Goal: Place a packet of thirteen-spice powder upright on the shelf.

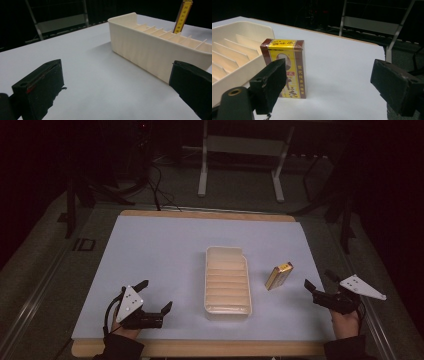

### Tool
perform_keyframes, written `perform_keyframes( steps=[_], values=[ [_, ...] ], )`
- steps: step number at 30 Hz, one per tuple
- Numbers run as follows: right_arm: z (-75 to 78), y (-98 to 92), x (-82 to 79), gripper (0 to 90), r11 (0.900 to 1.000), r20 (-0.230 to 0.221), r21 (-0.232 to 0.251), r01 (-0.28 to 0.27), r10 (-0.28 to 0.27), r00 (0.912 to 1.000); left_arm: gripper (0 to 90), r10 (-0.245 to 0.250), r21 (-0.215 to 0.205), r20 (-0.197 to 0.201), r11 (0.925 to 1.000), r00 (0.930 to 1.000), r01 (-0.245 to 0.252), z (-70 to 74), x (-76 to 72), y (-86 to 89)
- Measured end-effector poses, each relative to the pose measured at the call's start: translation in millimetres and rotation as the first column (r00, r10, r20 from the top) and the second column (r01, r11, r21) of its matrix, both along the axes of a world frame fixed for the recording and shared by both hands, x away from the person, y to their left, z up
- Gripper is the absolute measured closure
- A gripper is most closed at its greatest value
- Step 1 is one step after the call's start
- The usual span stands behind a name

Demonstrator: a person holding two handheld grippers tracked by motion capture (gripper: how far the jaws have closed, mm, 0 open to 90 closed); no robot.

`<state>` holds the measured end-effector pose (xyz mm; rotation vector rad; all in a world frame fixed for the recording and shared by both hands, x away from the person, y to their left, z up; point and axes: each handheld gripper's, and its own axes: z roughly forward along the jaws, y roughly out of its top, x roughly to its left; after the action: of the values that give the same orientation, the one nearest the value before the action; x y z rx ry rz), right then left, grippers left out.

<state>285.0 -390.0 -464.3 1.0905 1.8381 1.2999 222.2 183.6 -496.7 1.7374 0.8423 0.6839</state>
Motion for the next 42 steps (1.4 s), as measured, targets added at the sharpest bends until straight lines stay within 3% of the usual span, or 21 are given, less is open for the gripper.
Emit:
perform_keyframes(
  steps=[6, 13, 17, 24, 27, 32, 38, 42],
  values=[
    [0.4, -0.3, 3.6, 13.4, 1.0, -0.007, -0.006, -0.011, 0.011, 0.9999, 0.0, -0.007, 0.015, -0.013, 0.9999, 0.9999, 0.007, -1.3, -0.4, 0.0],
    [-3.2, -2.0, 6.9, 13.5, 1.0, -0.047, 0.011, -0.019, 0.019, 0.9987, 0.0, -0.007, 0.01, -0.012, 0.9999, 0.9999, 0.007, -1.0, -0.7, 0.2],
    [-2.5, 0.9, 7.6, 13.5, 1.0, -0.051, -0.006, -0.025, 0.025, 0.9984, 0.0, -0.004, 0.011, -0.013, 0.9999, 0.9999, 0.004, -0.7, -1.4, 0.5],
    [-2.4, -1.3, 11.2, 13.5, 1.0, -0.107, -0.02, -0.001, -0.001, 0.9943, 0.0, -0.014, 0.018, -0.022, 0.9997, 0.9996, 0.015, -1.4, -0.9, -0.6],
    [-4.8, -2.3, 16.1, 13.5, 0.998, -0.132, -0.054, 0.028, -0.035, 0.9907, 0.0, -0.011, 0.015, -0.027, 0.9998, 0.9996, 0.011, -1.8, -0.1, -0.3],
    [-11.7, -5.6, 25.0, 13.5, 0.992, -0.232, -0.111, 0.053, -0.078, 0.9696, 0.0, -0.009, 0.016, -0.03, 0.9998, 0.9995, 0.01, -2.0, 0.3, -0.4],
    [-15.1, -11.0, 30.6, 13.5, 0.989, -0.327, -0.144, 0.047, -0.092, 0.9405, 0.0, -0.008, 0.017, -0.032, 0.9998, 0.9995, 0.008, -2.0, 0.2, -1.0],
    [-15.7, -9.6, 32.8, 13.5, 0.985, -0.402, -0.173, 0.027, -0.095, 0.9105, 0.0, -0.008, 0.02, -0.035, 0.9998, 0.9993, 0.009, -2.2, 0.6, -0.9]
  ],
)
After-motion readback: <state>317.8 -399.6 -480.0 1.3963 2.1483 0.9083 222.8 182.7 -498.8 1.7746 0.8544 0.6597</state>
